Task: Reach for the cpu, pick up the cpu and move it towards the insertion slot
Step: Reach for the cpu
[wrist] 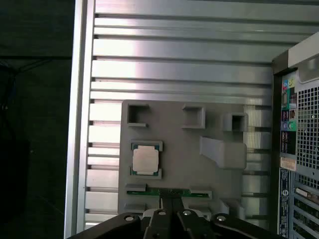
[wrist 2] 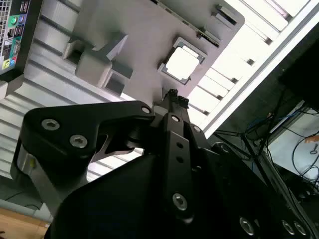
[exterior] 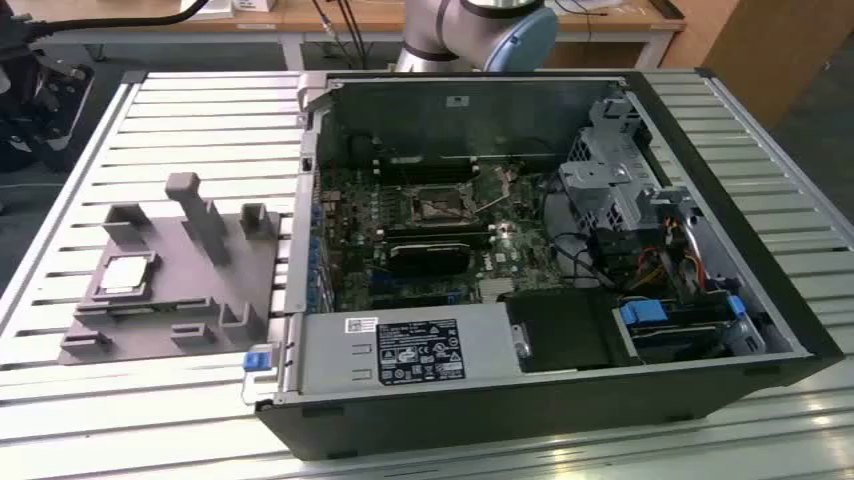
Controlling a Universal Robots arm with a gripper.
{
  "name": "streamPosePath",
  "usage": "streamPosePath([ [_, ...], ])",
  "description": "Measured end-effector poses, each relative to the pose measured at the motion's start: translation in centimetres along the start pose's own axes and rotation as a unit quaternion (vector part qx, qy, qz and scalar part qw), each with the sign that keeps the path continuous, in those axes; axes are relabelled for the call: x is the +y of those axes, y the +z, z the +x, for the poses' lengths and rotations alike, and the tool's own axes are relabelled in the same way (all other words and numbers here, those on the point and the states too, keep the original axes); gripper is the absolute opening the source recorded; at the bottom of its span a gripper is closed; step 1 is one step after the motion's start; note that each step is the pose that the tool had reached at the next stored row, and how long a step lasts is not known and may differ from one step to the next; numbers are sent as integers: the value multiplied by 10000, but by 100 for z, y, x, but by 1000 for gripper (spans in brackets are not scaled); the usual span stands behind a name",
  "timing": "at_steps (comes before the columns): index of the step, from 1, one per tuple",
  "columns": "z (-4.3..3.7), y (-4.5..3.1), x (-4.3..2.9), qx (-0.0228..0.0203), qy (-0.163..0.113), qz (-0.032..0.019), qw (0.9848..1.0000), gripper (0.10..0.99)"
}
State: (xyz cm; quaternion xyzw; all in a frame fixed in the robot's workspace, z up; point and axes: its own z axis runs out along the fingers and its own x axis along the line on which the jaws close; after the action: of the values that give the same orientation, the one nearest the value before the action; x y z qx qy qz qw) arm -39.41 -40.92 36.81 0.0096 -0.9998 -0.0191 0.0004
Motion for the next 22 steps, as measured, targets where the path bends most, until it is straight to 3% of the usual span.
streamPosePath([
  [11, 10, 0, 0, 0, 0, 0, 10000, 106],
  [22, 169, 7, 3, -3, -1, 0, 10000, 114],
])
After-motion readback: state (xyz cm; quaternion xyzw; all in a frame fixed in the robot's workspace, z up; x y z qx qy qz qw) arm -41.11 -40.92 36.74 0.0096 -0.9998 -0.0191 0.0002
